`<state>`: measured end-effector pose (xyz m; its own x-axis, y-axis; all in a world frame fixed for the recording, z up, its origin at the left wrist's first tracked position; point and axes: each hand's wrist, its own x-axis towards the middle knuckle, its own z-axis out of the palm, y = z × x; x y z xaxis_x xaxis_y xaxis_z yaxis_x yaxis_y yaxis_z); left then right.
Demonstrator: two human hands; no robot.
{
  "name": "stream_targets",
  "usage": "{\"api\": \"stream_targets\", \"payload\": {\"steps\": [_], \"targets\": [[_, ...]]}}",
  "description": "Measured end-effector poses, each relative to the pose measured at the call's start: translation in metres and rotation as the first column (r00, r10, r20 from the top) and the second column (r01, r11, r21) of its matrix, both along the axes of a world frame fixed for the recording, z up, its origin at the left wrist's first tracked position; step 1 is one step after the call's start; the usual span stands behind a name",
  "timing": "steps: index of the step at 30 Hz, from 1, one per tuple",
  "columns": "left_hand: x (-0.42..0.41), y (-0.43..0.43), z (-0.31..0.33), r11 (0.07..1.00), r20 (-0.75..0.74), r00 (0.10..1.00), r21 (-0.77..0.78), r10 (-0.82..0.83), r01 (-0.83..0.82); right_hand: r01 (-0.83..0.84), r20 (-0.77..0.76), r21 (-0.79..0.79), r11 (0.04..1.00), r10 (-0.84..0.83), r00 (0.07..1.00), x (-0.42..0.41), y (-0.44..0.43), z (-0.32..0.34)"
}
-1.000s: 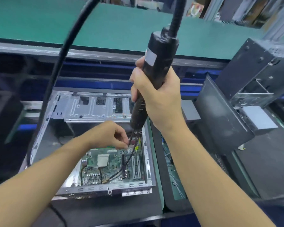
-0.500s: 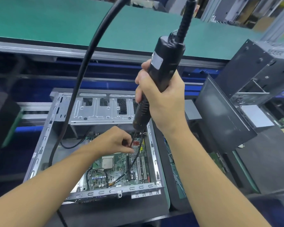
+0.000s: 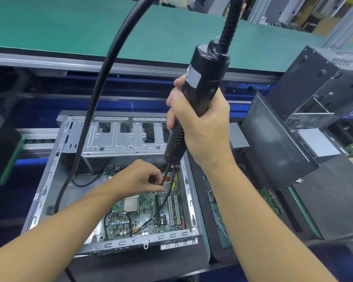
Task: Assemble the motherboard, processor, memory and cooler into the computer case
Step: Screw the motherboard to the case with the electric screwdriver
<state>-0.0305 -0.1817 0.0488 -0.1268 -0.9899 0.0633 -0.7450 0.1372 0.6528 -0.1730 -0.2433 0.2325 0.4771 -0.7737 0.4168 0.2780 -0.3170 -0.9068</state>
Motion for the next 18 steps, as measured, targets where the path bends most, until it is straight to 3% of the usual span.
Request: {"api": "stream_targets", "payload": {"steps": [11,18], "targets": [[-0.0001,0.0009,-0.0051,0.999,0.042,0.999,-0.03,0.018,-0.017,-0.011,0.005,0.031,0.999,0.01,1.0,0.0017,-0.0004,-0.0029],[0.0002,0.0051,0.0016,0.999,0.092,0.995,0.039,-0.024,0.021,-0.13,-0.025,-0.016,0.991,0.13,0.991,-0.0006,0.0029,-0.0077]]}}
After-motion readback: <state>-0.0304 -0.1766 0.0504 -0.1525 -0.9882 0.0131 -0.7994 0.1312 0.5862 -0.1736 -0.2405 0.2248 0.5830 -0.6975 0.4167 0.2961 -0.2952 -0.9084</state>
